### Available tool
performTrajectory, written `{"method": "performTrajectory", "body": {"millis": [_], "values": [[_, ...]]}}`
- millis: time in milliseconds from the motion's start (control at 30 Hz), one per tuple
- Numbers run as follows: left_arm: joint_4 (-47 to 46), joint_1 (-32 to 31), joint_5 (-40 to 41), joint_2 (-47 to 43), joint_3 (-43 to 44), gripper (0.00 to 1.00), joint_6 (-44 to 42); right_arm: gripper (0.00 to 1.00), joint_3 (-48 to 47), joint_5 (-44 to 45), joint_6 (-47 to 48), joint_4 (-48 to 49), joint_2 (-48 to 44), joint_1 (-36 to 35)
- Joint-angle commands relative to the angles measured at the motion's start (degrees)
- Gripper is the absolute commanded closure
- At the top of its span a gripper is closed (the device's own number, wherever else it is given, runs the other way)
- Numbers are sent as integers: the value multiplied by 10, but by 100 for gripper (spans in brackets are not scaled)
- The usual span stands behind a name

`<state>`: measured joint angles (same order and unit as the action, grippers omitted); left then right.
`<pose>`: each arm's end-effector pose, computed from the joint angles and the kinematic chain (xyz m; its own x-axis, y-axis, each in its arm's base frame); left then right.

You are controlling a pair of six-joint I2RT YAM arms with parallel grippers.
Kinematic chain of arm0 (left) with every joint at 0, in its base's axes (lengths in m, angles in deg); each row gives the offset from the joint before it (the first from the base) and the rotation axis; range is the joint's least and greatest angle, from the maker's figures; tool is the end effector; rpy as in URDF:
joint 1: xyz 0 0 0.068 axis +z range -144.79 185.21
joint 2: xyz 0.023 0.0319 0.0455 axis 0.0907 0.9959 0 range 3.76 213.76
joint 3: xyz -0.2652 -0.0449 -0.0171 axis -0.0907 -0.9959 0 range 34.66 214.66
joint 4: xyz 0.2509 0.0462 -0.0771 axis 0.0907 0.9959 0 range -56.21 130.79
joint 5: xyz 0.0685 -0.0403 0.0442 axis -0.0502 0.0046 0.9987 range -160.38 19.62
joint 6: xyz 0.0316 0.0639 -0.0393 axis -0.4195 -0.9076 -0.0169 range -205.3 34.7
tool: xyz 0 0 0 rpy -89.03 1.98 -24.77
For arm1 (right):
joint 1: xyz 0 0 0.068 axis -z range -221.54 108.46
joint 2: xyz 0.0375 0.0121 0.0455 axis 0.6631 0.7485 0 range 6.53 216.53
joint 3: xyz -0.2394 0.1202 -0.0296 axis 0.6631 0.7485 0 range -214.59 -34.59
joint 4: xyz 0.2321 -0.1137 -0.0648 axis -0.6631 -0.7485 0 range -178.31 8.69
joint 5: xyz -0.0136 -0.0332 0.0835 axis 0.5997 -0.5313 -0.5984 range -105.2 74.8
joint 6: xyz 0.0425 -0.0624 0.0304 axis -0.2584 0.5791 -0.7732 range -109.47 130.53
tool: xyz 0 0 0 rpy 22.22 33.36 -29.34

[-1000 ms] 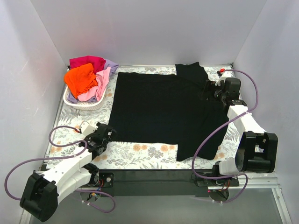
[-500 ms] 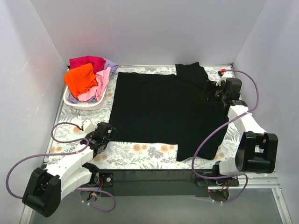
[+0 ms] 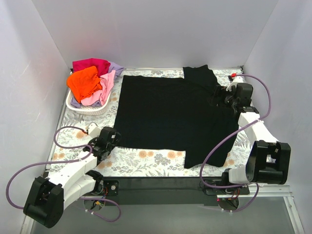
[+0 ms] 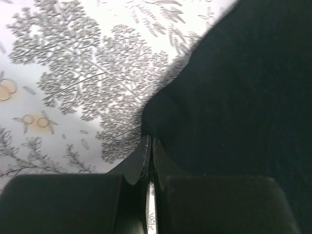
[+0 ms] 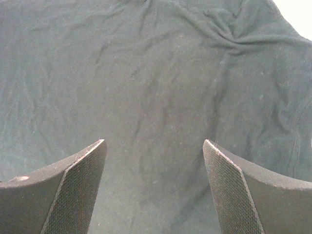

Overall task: Fold and stack the t-shirts
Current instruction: Flatten the tshirt out

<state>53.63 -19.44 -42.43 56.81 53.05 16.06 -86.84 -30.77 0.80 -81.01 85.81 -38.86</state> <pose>0.1798 -0.0461 0.1177 0.0271 -0.9653 -0.2597 -0.7493 0.1523 -0.6445 0.3492 0.0027 0.2454 -0.4758 0.1853 -0.8598 -0.1158 0.9558 0.2701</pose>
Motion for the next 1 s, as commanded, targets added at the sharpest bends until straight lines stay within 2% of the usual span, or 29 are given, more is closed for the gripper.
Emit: {"method": "performTrajectory", "body": {"millis": [0, 133, 267, 467, 533, 733, 967], "values": [[-62, 4, -18, 6, 10, 100, -43, 27, 16, 0, -4, 18, -40, 3], [-127, 14, -28, 36, 39, 100, -94, 28, 34, 57, -9, -2, -73, 3], [-164, 38, -74, 60, 72, 100, -142, 28, 34, 100, -2, -78, -101, 3], [-192, 45, -92, 54, 64, 100, -179, 29, 79, 180, 3, -140, -146, 0], [-196, 45, -87, 52, 61, 100, -187, 29, 99, 180, -4, -144, -150, -4], [-194, 44, -79, 41, 56, 100, -195, 25, 130, 160, -19, -149, -88, -11], [-193, 44, -61, 58, 62, 100, -201, 25, 110, 147, -20, -121, 15, -12]]}}
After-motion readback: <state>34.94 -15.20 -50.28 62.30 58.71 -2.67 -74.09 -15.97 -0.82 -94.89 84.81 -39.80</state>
